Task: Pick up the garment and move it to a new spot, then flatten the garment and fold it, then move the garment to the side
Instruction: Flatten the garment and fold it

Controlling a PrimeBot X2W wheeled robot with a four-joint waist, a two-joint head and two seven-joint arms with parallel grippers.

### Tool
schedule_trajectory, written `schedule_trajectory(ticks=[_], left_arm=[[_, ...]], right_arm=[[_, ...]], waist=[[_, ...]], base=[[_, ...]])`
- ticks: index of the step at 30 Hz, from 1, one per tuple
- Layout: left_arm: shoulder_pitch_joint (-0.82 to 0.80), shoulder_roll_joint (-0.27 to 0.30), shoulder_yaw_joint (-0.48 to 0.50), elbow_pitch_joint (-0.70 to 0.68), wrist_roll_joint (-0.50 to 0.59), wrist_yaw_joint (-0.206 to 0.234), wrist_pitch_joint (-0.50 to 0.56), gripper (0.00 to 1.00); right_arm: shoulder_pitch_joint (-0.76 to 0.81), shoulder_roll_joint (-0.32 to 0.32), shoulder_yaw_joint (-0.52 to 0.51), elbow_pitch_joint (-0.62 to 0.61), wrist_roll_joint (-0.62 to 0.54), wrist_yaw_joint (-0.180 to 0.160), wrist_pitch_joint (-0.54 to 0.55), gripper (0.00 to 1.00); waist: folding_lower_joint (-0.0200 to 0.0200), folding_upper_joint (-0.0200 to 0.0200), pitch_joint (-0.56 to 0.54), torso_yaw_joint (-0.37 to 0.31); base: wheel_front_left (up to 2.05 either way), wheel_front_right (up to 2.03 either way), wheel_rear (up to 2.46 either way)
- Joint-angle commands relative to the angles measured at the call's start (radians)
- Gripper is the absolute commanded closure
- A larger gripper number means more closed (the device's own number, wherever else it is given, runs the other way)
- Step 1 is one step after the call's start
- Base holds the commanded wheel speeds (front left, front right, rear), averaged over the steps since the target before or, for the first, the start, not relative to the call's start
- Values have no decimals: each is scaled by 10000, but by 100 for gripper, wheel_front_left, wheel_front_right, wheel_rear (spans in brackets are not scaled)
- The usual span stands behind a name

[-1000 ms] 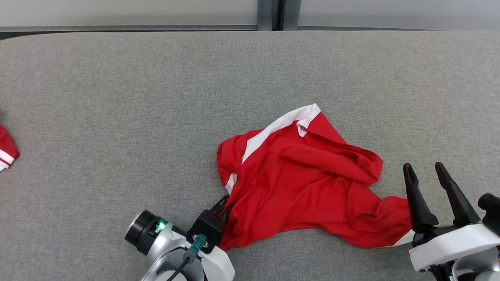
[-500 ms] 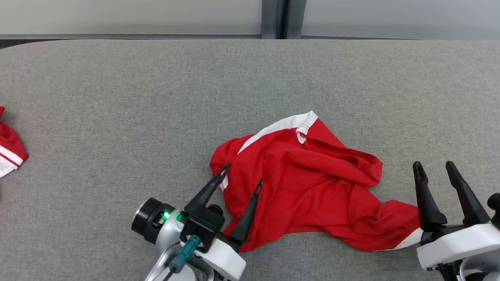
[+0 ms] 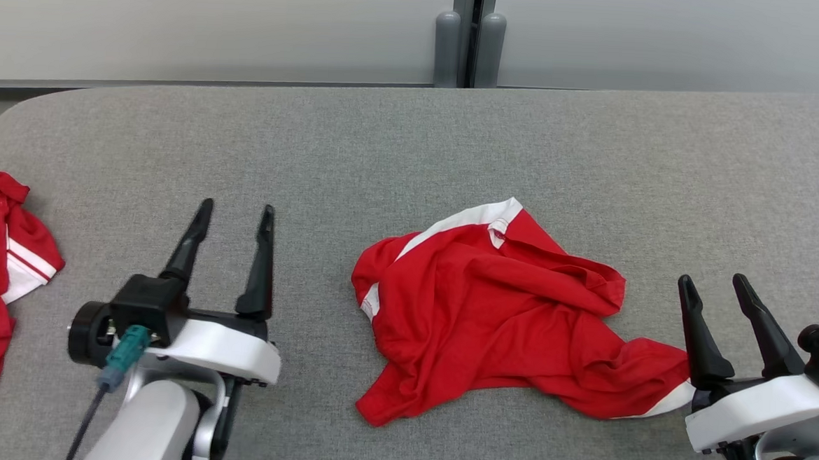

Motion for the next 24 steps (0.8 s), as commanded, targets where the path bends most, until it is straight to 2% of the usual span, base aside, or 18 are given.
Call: schedule_trajectory(ticks=[1, 6, 13, 24], left_arm=[[83, 187, 213, 89, -183, -113, -49, 0], [367, 708, 635, 321, -585, -410, -42, 0], [888, 1152, 711, 292, -694, -518, 2, 0], [1127, 1244, 503, -11, -627, -488, 113, 0]], right_arm=[[113, -58, 23, -44, -74, 1, 32, 0], [167, -94, 95, -52, -80, 1, 111, 0], [325, -124, 113, -58, -90, 1, 128, 0], [358, -149, 88, -138, -177, 1, 195, 0]], waist=[[0, 0, -42, 6], [0, 0, -186, -3], [0, 0, -396, 6], [0, 0, -452, 100]], base=[[0, 0, 0], [0, 0, 0], [0, 0, 0], [0, 0, 0]])
